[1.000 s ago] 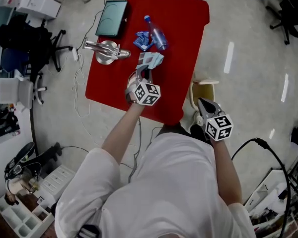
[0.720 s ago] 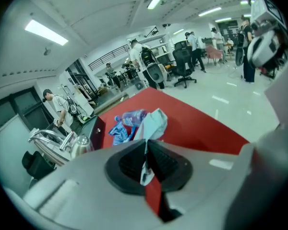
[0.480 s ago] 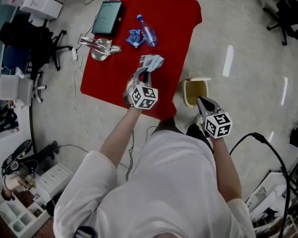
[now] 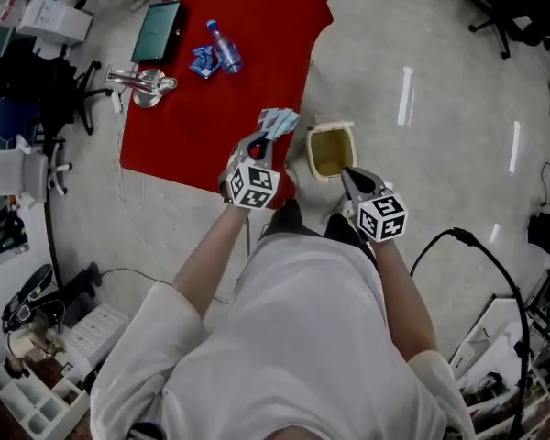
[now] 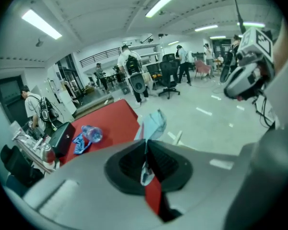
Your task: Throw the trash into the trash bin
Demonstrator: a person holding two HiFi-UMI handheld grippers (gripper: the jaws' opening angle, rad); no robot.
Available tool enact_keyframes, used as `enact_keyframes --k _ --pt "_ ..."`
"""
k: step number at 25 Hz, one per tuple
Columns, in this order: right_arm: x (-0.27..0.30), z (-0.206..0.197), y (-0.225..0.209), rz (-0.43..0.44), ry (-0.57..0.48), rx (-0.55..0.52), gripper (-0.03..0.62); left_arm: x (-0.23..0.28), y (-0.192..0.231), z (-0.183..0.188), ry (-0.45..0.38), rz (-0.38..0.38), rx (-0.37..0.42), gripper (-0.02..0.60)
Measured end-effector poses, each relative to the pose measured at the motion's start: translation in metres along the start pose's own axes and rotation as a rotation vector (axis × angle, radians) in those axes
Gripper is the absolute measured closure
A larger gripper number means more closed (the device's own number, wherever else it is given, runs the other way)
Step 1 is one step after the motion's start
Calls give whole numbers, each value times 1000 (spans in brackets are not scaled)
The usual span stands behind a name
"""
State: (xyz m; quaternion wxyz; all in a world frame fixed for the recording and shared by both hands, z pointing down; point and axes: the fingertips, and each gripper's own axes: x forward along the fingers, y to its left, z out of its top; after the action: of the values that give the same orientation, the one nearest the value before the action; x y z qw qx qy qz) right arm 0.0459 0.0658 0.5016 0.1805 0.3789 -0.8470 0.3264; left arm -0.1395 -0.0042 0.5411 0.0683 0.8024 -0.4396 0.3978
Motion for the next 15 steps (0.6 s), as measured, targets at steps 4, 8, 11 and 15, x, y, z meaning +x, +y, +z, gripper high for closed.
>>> enact_keyframes --k 4,8,11,15 --pt "-13 -13 -16 -2 -5 25 592 -3 -41 12 -3 -71 17 575" --pt "-26 -24 -28 -4 8 25 592 -3 -72 21 -4 -109 16 575" --pt "-35 -30 -41 -16 15 22 591 2 -92 26 -1 -133 -1 575" --pt "-43 -38 -59 -30 24 29 592 16 -115 26 8 -172 -39 575"
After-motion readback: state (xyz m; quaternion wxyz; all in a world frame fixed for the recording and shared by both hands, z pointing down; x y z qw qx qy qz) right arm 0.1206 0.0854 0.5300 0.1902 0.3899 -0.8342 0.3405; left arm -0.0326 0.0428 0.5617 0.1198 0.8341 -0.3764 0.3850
